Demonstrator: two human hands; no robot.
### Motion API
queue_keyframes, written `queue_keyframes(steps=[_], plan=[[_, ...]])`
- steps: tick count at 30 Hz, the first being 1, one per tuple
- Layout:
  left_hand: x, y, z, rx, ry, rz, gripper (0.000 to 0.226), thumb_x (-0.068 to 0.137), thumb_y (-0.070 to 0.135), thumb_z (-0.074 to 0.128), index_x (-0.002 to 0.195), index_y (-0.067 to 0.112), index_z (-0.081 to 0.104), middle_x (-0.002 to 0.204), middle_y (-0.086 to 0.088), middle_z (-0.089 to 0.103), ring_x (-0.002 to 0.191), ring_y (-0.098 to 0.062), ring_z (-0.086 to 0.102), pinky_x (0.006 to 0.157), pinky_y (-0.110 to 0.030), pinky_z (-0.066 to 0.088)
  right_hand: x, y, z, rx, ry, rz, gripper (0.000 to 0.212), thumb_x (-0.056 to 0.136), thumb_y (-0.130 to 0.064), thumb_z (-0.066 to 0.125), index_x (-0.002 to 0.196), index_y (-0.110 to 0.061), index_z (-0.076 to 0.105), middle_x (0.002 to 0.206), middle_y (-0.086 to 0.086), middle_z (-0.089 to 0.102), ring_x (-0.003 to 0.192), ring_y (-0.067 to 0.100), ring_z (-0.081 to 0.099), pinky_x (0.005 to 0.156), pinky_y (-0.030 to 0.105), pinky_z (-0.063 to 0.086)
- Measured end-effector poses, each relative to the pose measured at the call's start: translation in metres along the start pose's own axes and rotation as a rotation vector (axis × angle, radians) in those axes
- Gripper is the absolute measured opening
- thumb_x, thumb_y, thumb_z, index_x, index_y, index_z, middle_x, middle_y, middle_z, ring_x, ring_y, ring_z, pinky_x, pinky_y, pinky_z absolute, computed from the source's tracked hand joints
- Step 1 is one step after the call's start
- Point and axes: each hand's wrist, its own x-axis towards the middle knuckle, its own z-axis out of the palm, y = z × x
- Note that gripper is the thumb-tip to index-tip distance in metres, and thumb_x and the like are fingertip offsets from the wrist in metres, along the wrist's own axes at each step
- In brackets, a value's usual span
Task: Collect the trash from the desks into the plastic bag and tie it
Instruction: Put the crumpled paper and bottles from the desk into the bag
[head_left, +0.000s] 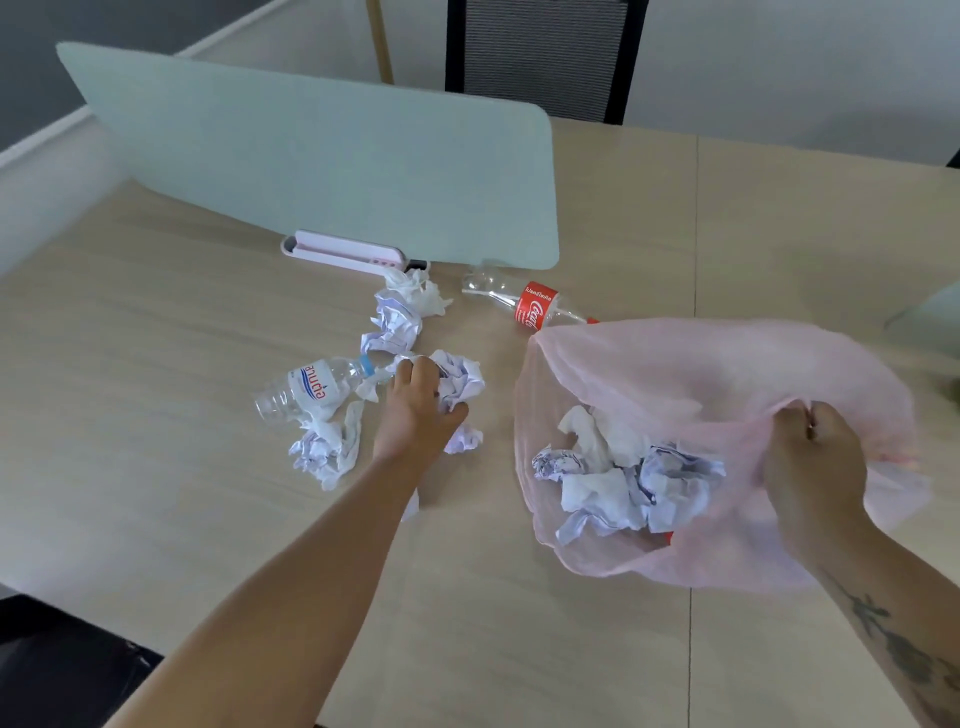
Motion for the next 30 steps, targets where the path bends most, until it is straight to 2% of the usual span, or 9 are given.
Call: queue_keyframes(steps=[6, 10, 13, 16, 19, 21, 23, 26, 30], plan=[[-0.048, 0.084, 0.008, -0.224, -0.048, 0.185, 0.046, 0.068, 0.019, 0.073, 0.075, 0.039, 0.032, 0.08, 0.013, 0.037, 0.07, 0.004, 0.042, 0.056, -0.008, 0.034, 0.003, -0.014, -0.009, 0.096, 0.021, 0.035, 0.033, 0.098, -0.028, 0.035, 0.078, -0.004, 0.043, 0.069, 0.007, 0.04, 0.063, 0.022, 0.037, 0.056, 0.033, 0.031], [-0.08, 0.137, 0.038, -0.325, -0.239, 0.308, 0.049, 0.068, 0.007, 0.07, 0.077, 0.037, 0.032, 0.079, 0.01, 0.037, 0.068, -0.004, 0.037, 0.06, -0.014, 0.028, 0.015, -0.027, -0.025, 0.115, 0.044, 0.039, 0.033, 0.099, -0.03, 0.034, 0.086, -0.003, 0.049, 0.078, 0.013, 0.046, 0.065, 0.026, 0.044, 0.053, 0.03, 0.035], [-0.092, 0.169, 0.058, -0.323, -0.366, 0.319, 0.035, 0.073, 0.013, 0.077, 0.093, 0.015, 0.048, 0.095, -0.001, 0.05, 0.086, -0.018, 0.046, 0.072, -0.028, 0.038, 0.02, -0.034, -0.039, 0.145, 0.03, 0.026, 0.033, 0.099, -0.031, 0.036, 0.089, -0.004, 0.053, 0.074, 0.011, 0.047, 0.061, 0.026, 0.044, 0.049, 0.028, 0.034], [-0.094, 0.181, 0.066, -0.286, -0.512, 0.24, 0.064, 0.075, 0.04, 0.081, 0.129, 0.026, 0.049, 0.128, 0.008, 0.05, 0.116, -0.007, 0.041, 0.089, -0.023, 0.037, 0.018, -0.036, -0.052, 0.216, -0.02, 0.015, 0.03, 0.1, -0.029, 0.036, 0.09, -0.007, 0.054, 0.074, 0.013, 0.047, 0.059, 0.029, 0.048, 0.051, 0.028, 0.039], [-0.099, 0.17, 0.054, -0.237, -0.327, 0.224, 0.061, 0.077, 0.048, 0.075, 0.13, 0.033, 0.05, 0.126, 0.026, 0.046, 0.123, -0.006, 0.038, 0.096, -0.026, 0.038, 0.015, -0.029, -0.066, 0.199, -0.045, 0.004, 0.029, 0.1, -0.028, 0.037, 0.084, -0.007, 0.048, 0.07, 0.007, 0.044, 0.062, 0.024, 0.042, 0.054, 0.029, 0.034], [-0.102, 0.144, 0.044, -0.106, -0.116, 0.23, 0.062, 0.077, 0.05, 0.075, 0.13, 0.025, 0.053, 0.133, 0.014, 0.05, 0.125, -0.018, 0.039, 0.1, -0.04, 0.042, 0.013, -0.021, -0.07, 0.184, -0.058, -0.009, 0.03, 0.101, -0.028, 0.037, 0.082, -0.006, 0.047, 0.068, 0.003, 0.041, 0.06, 0.019, 0.038, 0.054, 0.029, 0.032], [-0.106, 0.111, 0.031, 0.095, -0.038, 0.089, 0.075, 0.072, 0.06, 0.071, 0.137, 0.029, 0.047, 0.148, 0.001, 0.04, 0.134, -0.032, 0.03, 0.107, -0.053, 0.033, 0.01, -0.014, -0.069, 0.148, -0.078, -0.019, 0.031, 0.101, -0.028, 0.036, 0.083, -0.006, 0.048, 0.068, 0.002, 0.043, 0.059, 0.017, 0.039, 0.054, 0.028, 0.032], [-0.119, 0.056, 0.012, 0.362, -0.151, -0.25, 0.097, 0.059, 0.086, 0.054, 0.144, 0.052, 0.02, 0.163, 0.004, 0.001, 0.147, -0.039, 0.002, 0.11, -0.066, 0.016, 0.002, -0.004, -0.062, 0.107, -0.093, -0.033, 0.03, 0.1, -0.026, 0.037, 0.083, -0.004, 0.049, 0.069, 0.004, 0.046, 0.06, 0.017, 0.041, 0.053, 0.028, 0.033], [-0.114, 0.012, 0.005, 0.452, -0.277, -0.324, 0.111, 0.053, 0.093, 0.051, 0.145, 0.059, -0.002, 0.161, 0.006, -0.02, 0.146, -0.042, -0.009, 0.106, -0.074, 0.013, -0.002, -0.001, -0.048, 0.043, -0.099, -0.077, 0.03, 0.098, -0.023, 0.037, 0.079, -0.003, 0.048, 0.071, 0.008, 0.049, 0.063, 0.024, 0.041, 0.057, 0.034, 0.031]])
